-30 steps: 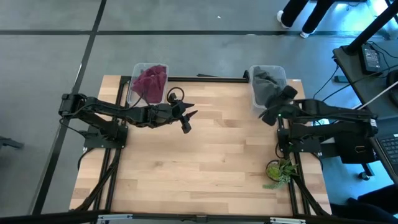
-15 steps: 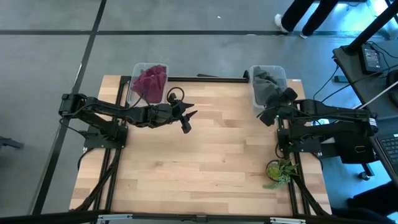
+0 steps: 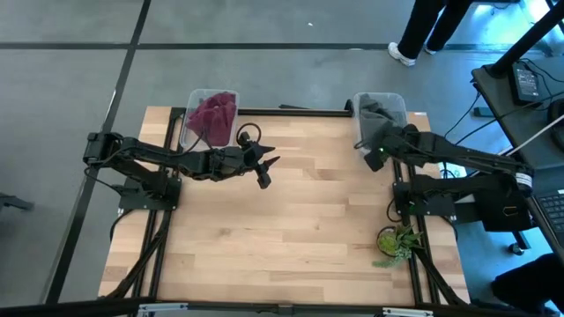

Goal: Pick & Place hat
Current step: Put the gray cap into the right transparent bin

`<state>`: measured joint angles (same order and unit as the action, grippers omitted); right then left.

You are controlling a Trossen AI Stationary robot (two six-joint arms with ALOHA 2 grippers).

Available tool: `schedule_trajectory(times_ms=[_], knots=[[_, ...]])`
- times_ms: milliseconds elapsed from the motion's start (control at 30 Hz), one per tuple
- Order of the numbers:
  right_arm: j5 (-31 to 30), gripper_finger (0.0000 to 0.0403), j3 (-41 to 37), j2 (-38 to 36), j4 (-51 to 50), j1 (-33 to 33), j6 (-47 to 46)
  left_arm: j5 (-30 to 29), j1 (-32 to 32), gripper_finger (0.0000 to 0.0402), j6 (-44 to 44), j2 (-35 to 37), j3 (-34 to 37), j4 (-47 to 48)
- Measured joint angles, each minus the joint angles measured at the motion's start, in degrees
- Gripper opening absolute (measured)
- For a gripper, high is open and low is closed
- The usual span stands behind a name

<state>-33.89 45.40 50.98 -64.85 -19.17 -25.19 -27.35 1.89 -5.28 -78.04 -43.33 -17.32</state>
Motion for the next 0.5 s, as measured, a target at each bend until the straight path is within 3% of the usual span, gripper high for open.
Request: schedule_trajectory(times_ms=[267, 500], knots=[[12.86, 0.0264, -0.27, 7.03, 4.23, -5.61, 4.61, 0.02, 0.0, 0.0152, 0.0, 0.0, -0.02, 0.9], [10.13, 0.0264, 0.46, 10.75, 5.35, -6.62, 7.87, 0.02, 0.0, 0.0149, 0.0, 0.0, -0.02, 1.09]])
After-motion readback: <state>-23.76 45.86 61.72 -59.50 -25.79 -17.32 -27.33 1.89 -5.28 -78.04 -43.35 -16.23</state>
